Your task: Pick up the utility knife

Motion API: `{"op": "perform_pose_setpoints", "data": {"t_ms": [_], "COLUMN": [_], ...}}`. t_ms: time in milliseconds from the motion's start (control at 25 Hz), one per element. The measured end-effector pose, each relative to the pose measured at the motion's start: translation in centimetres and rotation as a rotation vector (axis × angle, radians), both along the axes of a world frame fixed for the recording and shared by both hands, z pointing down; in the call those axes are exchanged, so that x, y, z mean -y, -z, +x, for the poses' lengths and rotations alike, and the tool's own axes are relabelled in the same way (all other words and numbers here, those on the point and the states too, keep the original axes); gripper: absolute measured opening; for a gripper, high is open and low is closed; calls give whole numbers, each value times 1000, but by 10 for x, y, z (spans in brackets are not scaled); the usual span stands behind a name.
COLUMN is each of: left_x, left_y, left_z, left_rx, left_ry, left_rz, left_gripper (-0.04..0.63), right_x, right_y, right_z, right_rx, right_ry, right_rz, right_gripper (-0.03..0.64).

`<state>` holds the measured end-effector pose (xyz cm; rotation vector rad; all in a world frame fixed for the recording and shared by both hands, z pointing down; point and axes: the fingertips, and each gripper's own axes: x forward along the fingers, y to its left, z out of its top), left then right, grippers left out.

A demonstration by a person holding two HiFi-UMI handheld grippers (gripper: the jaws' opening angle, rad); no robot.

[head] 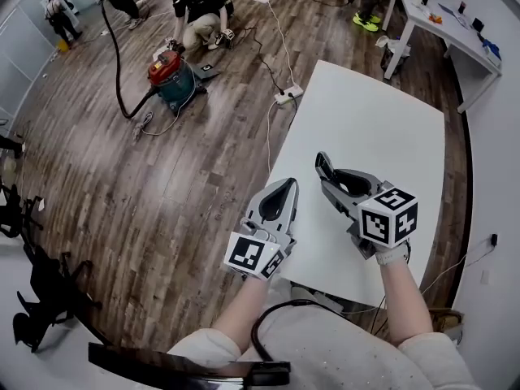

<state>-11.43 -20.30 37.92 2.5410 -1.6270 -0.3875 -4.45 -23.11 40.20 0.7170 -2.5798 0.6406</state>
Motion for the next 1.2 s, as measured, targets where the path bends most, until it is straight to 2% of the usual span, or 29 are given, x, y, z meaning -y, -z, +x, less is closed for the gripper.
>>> {"op": "perform_pose_setpoints", "data": {"t_ms": [200,680,1200], "left_x": [-8,-9,4], "left_y": [14,33,63], "left_z": [-6,1,59], "left_rx": [-40,-18,15], "left_ry": [26,28,-40], "left_rz": [12,41,97], "left_gripper": [6,6,6], "right_x": [-10,-11,-17], "right_y": [20,48,65], "right_z": [1,19,71], "right_rx": [75,204,264], "right_ry": [2,-36,-109], "right_rz": [22,50,85], "right_gripper": [144,144,144]}}
